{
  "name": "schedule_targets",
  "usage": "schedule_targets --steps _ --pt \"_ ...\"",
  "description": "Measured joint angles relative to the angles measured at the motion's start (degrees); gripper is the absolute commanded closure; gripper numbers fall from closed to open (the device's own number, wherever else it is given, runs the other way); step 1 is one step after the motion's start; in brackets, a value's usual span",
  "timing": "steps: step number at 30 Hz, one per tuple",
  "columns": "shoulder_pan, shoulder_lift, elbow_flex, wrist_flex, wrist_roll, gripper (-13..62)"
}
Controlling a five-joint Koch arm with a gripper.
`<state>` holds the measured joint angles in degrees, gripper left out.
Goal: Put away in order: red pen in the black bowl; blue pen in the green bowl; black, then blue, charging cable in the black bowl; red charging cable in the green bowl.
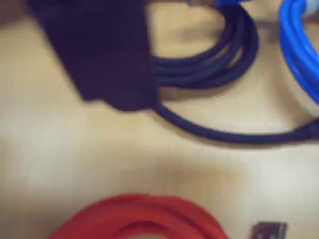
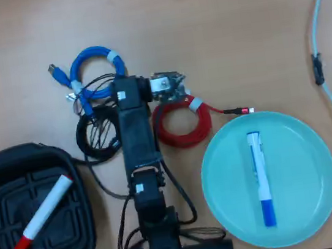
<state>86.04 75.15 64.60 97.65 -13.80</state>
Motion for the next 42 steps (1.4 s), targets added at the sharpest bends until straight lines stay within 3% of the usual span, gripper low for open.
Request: schedule_targets --steps 16,34,42 --pt "-15.4 16.7 24.3 0.6 16.9 3.9" --pt "-30.4 16.7 34.5 -18.8 34.1 4.0" --pt "-28.9 6.8 34.5 -25.9 34.1 4.1"
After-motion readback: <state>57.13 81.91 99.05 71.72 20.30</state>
